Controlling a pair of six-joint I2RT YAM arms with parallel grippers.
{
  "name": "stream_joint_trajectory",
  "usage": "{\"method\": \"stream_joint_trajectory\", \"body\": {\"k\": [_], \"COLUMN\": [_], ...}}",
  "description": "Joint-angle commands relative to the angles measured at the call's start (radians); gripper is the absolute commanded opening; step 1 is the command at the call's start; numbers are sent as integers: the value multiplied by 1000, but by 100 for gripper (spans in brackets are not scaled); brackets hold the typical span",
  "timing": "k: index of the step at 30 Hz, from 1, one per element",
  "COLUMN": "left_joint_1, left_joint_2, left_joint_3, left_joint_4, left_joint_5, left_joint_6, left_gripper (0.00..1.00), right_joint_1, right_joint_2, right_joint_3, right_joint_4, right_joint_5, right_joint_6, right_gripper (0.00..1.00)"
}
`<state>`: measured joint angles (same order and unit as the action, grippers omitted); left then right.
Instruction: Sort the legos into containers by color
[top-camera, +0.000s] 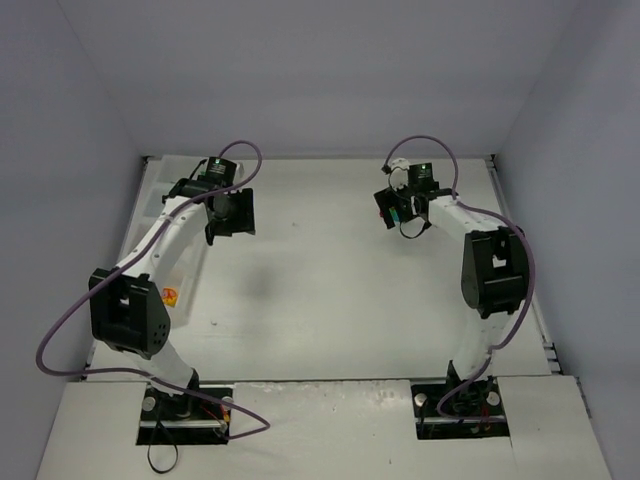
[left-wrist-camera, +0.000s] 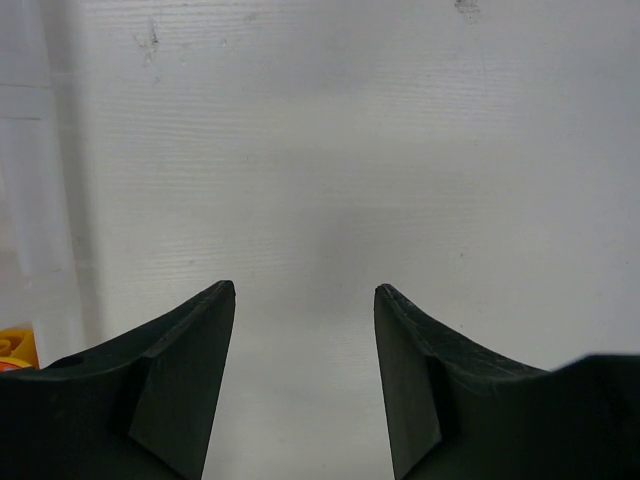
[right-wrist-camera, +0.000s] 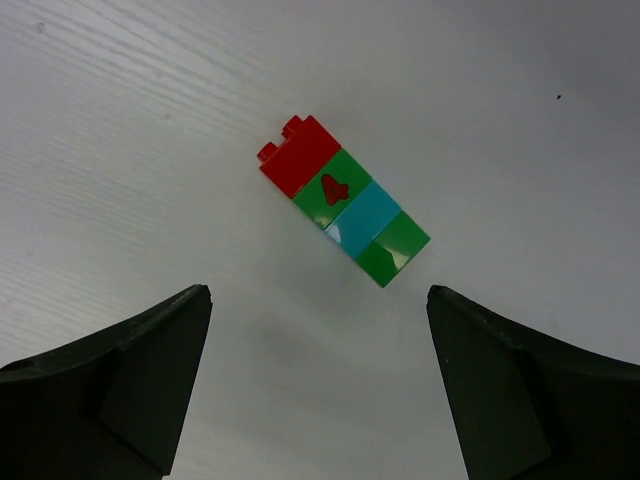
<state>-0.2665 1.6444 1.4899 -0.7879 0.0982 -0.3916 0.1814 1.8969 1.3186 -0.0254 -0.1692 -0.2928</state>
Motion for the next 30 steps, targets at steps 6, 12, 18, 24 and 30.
{"method": "stream_joint_trajectory", "body": {"k": [6, 12, 18, 24, 30], "left_joint_1": [-7, -10, -14, -19, -20], "left_joint_2": [-97, -112, -126, -129, -130], "left_joint_3": [-23, -39, -60, -74, -63], "left_joint_4": [16, 12, 13, 9, 35], "left_joint_5": [41, 43, 47, 55, 107], "left_joint_6": [22, 19, 14, 7, -1], "left_gripper": [52, 52, 52, 52, 52], "right_joint_1": [-42, -51, -56, -60, -50], "right_joint_2": [102, 180, 206, 237, 182], "right_joint_3": [186, 251, 238, 241, 194], "right_joint_4": [18, -48, -71, -88, -91], "right_joint_5": [-85, -185, -227, -230, -276], "right_joint_6": [-169, -187, -210, -207, -148], "right_gripper": [85, 84, 78, 61, 34]}}
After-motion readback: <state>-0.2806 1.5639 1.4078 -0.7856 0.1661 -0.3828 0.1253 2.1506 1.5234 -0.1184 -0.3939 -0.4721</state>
